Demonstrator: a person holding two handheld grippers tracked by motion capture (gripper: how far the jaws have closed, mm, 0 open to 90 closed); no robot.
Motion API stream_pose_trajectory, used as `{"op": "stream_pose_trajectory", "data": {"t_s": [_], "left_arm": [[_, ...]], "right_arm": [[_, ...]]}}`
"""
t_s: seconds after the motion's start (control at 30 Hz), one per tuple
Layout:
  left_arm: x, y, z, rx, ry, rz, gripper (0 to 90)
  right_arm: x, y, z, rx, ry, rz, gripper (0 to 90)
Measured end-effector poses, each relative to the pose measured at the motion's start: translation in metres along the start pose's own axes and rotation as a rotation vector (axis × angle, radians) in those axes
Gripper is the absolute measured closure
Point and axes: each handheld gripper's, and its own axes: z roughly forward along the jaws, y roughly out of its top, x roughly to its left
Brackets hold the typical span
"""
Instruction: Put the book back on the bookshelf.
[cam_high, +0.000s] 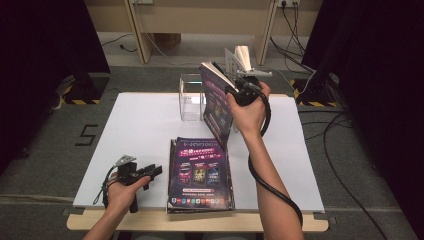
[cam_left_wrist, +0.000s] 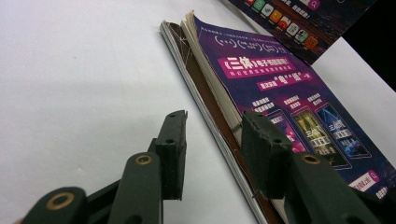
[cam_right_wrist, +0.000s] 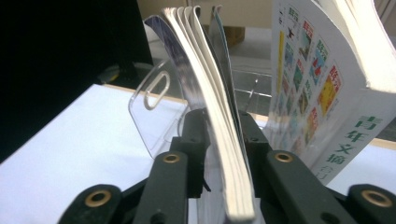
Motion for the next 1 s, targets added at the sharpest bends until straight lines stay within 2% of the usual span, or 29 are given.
{"op": "stream_pose_trajectory", "data": {"t_s": [0.1,0.17,0.47,0.7,1.0], "left_arm": [[0.0,0.0,-0.001,0.0,0.002,0.003,60.4],[0.001,0.0,0.0,0.0,0.003,0.003,60.4],[0.002,0.001,-0.001,-0.002,0.005,-0.002,60.6],[0.002,0.001,-0.001,-0.004,0.004,0.0,60.8],[0.004,0.002,-0.002,-0.014,0.009,-0.006,60.7]], "right_arm": [[0.0,0.002,0.001,0.02,0.015,0.018,83.7],[0.001,0.001,0.001,0.017,-0.002,0.005,84.1],[0.007,-0.004,0.002,-0.063,-0.023,0.022,84.4],[0.011,0.004,0.006,-0.128,-0.056,0.009,84.4],[0.019,0.014,0.034,-0.154,-0.094,-0.003,84.4]]}}
